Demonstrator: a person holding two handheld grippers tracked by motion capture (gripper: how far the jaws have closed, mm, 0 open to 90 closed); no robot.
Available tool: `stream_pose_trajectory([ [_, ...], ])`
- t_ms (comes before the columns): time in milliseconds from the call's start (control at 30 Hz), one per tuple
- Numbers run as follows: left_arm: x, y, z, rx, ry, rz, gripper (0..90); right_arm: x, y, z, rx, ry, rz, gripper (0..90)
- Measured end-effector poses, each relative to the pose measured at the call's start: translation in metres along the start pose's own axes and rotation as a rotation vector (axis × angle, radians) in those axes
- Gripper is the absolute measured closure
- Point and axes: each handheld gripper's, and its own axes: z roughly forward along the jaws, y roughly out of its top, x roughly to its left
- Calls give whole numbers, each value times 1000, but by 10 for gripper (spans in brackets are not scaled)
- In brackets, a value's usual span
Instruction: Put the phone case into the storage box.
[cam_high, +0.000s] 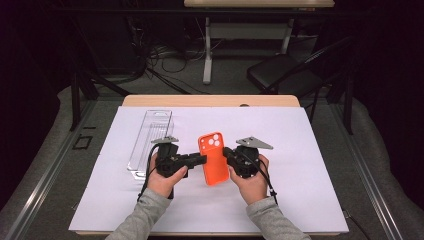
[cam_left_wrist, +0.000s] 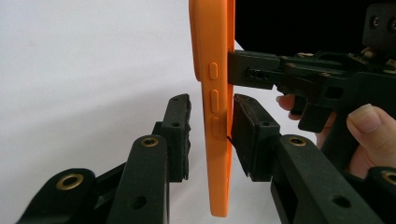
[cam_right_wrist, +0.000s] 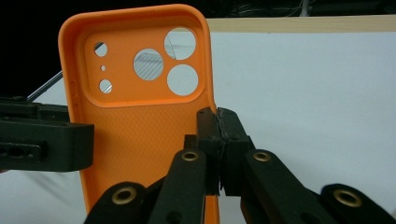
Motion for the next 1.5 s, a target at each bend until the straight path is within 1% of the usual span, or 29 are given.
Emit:
stream_pose_trajectory([
  [133,-1,0,0,-2,7,0,704,1,0,0,0,3,0,889],
  [367,-1,0,0,-5,11,-1,734,2,0,0,0,6,-5,889],
  [533,-1,0,0,-4,2,-24,765,2,-1,0,1,7,-6,889],
  [600,-1,-1,0,-3,2,-25,776,2,-1,0,2,8,-5,889],
  [867,-1,-1,-1,-3,-11,-43,793,2,-1,0,4,11,-4,889],
  [1133,0,-1,-2,-7,-10,-56,798,3,-1,0,4,13,-5,889],
  [1500,1,-1,-2,-5,-22,-84,803,2,-1,1,9,17,-3,889],
])
